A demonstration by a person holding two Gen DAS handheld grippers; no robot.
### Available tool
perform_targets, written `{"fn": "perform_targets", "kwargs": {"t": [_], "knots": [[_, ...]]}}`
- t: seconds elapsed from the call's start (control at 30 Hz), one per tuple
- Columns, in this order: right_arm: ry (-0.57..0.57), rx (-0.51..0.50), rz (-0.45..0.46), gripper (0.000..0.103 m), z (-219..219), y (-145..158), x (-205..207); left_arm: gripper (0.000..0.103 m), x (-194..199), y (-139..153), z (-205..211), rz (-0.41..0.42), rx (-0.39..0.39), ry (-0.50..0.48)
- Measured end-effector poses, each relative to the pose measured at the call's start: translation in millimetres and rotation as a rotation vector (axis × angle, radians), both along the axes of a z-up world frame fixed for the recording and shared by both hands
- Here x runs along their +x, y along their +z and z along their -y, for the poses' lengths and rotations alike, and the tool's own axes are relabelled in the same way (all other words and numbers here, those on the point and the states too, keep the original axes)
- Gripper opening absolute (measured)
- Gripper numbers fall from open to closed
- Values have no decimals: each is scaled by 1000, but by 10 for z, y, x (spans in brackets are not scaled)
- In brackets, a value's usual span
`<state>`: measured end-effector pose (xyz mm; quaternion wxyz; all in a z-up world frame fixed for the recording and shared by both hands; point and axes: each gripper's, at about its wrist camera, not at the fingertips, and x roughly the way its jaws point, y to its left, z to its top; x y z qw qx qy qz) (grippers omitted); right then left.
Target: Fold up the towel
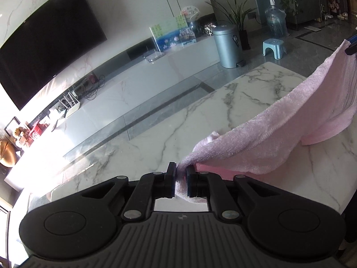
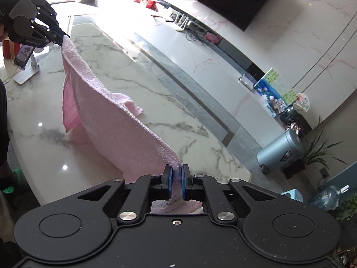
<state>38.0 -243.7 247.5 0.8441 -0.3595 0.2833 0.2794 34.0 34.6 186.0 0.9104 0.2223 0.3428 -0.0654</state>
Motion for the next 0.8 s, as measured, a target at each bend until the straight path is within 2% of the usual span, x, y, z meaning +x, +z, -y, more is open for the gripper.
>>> {"fn": "perform_targets", "kwargs": {"t": [0.17,0.27,0.47,0.8], "knots": [[-12,20,51,6,19,225,-84,8,-19,185,49,39,21,-13],[-31,13,42,6,51,195,-63,8,4,130,112,28,22,-27],[-56,-23,-35,6,95,-121,51,8,123,-261,238,-60,6,-62],[-99,-55,-167,6,142,-785,479,11,434,-1003,312,-207,-58,-87]]}}
